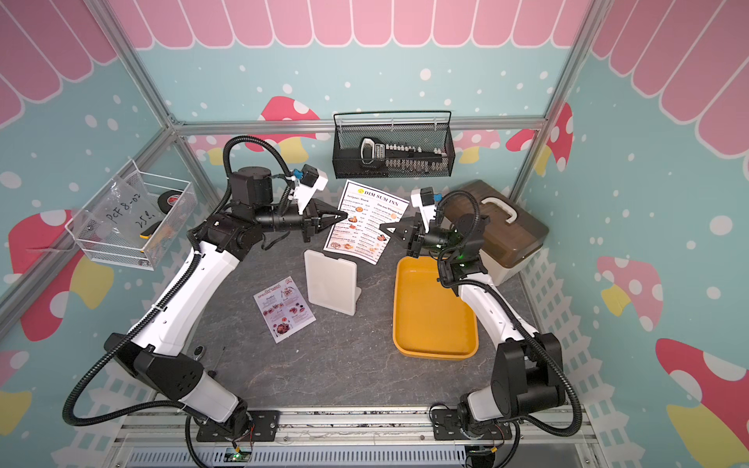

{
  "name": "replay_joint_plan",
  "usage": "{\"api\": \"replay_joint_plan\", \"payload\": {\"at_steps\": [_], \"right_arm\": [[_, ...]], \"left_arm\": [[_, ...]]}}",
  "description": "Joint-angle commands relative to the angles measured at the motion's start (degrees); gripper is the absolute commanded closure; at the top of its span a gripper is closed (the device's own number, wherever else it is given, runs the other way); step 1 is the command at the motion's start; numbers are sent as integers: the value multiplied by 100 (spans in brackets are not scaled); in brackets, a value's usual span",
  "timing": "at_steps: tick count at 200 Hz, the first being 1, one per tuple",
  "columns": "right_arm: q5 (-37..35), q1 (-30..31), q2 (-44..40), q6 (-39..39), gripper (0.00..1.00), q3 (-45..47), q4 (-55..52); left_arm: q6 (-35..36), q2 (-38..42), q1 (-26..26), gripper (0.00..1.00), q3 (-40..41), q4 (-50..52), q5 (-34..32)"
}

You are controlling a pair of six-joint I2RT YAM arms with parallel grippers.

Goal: Replace the menus in the menu holders
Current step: Adjust the menu.

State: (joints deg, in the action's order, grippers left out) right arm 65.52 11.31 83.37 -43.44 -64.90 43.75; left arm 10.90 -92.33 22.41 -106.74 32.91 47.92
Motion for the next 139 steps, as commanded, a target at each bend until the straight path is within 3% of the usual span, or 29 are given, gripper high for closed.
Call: {"api": "replay_joint_plan", "payload": {"at_steps": [1, 12, 44, 61, 80, 102, 125, 139], "right_arm": [[-52, 20, -98, -177, 100, -62, 152], [-74, 20, -109, -207, 100, -66, 150], [-350, 18, -253, -194, 100, -49, -101], [-670, 20, -420, 658, 100, -234, -1596], [-1347, 44, -579, 1817, 100, -583, -3633], [-2011, 38, -714, 2303, 100, -748, -4630], [-2506, 45, -843, 2577, 100, -886, -5249], [-2836, 40, -916, 2616, 100, -949, -5476]], "left_arm": [[-117, 24, -18, 100, 157, -154, -103], [-157, 23, -16, 99, 171, -212, -133], [-468, 23, -18, 58, 223, -341, -766], [-732, 132, -5, 42, 418, -428, -1590], [-782, 368, 231, 23, 713, -637, -3075], [-1150, 549, 313, 14, 822, -504, -4158], [-1553, 946, 580, 10, 1504, -611, -5207], [-1652, 1181, 1114, 9, 1941, -597, -6490]]}}
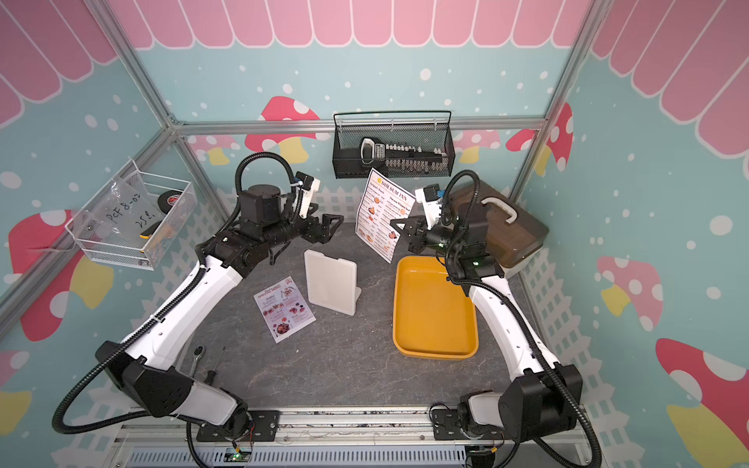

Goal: Replace the menus in the menu holders
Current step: Adjust the menu, then adjust the menu holder at the center of the board.

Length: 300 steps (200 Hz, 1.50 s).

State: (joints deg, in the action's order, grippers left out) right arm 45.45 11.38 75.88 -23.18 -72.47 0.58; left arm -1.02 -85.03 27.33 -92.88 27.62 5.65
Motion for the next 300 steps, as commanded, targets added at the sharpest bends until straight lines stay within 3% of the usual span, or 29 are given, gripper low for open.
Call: {"api": "replay_joint_plan", "payload": {"at_steps": [1, 24, 45, 70, 103, 152, 218, 253, 300], "right_arm": [[-859, 33, -172, 584, 100, -195, -1171], [-1483, 66, -210, 464, 100, -330, -1495], [-2081, 136, -155, 467, 100, -518, -1947], [-2480, 261, -82, 481, 100, -611, -2167], [-2616, 330, -39, 435, 100, -609, -2176], [-2712, 330, -54, 551, 100, -721, -2327], [-2874, 321, -108, 734, 100, -602, -2396], [-2809, 313, -34, 831, 100, -680, -2456], [-2663, 320, 110, 820, 100, -690, -2416]], "left_arm": [[-465, 469, 672, 9, 589, -70, -2425], [-1224, 693, 1747, 8, 1158, 236, -4745], [-2547, 699, 2516, 4, 1489, 1133, -6050], [-3867, 599, 2987, 1, 2197, 1256, -5924], [-5214, -219, 3526, 1, 2438, 1171, -6517], [-5795, -1731, 3691, 1, 1687, 1193, -6938], [-6061, -2916, 3078, 1, 1012, 1533, -7201], [-6145, -3081, 2836, 1, 1112, 1585, -7269], [-6480, -2651, 2821, 3, 1817, 1862, -7360]]}}
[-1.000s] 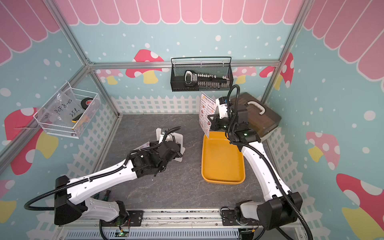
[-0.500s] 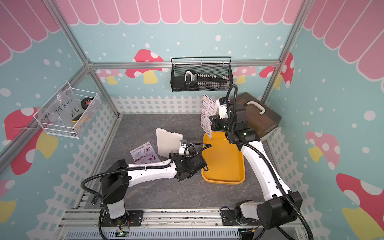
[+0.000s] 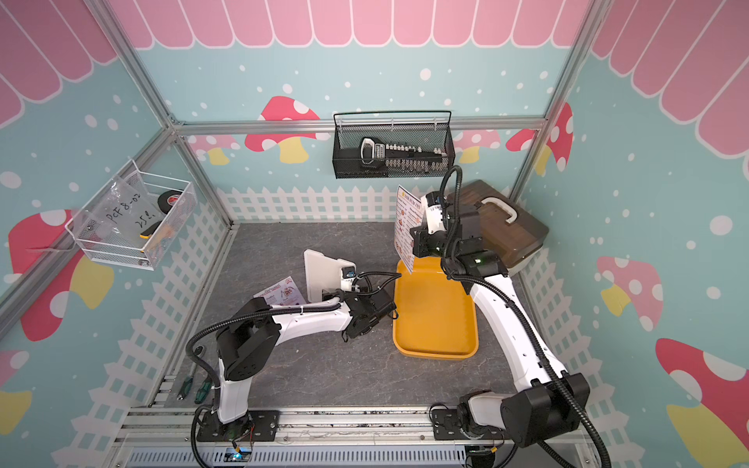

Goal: Replace the menus in the menu holders
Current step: Adjust the menu holder at the center of the board.

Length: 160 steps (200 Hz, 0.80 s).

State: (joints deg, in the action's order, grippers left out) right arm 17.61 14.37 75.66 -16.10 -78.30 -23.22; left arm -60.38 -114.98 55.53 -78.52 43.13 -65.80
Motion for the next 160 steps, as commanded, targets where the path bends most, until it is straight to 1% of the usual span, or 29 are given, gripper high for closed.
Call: {"api": "replay_joint_plan", "payload": {"at_steps": [1, 41, 57, 83, 114, 123, 129, 149, 160], "right_arm": [[125, 21, 141, 109, 100, -106, -34], [284, 99, 284, 17, 100, -165, 29], [187, 273, 341, 50, 100, -257, -36], [-63, 620, 457, 13, 100, -453, -149], [-346, 1069, 573, -150, 100, -738, -209], [-437, 1178, 588, -183, 100, -788, -200], [-494, 1271, 582, -214, 100, -816, -192], [-624, 1487, 608, -417, 100, -924, -119], [-721, 1609, 626, -564, 100, -1007, -104]], "left_arm": [[-544, 357, 2, 3, 399, 310, -214], [-693, 839, -7, 4, 1050, 314, -153], [-747, 999, -15, 4, 1272, 265, -115], [-598, 1206, -33, 4, 1639, -16, 14], [-689, 1517, -33, 4, 1965, -115, 134], [-526, 1633, -18, 4, 2047, -292, 210], [-295, 1742, 4, 3, 2116, -512, 269], [747, 2217, 228, 2, 2486, -1638, 599], [898, 2531, 327, 1, 2590, -1808, 882]]}}
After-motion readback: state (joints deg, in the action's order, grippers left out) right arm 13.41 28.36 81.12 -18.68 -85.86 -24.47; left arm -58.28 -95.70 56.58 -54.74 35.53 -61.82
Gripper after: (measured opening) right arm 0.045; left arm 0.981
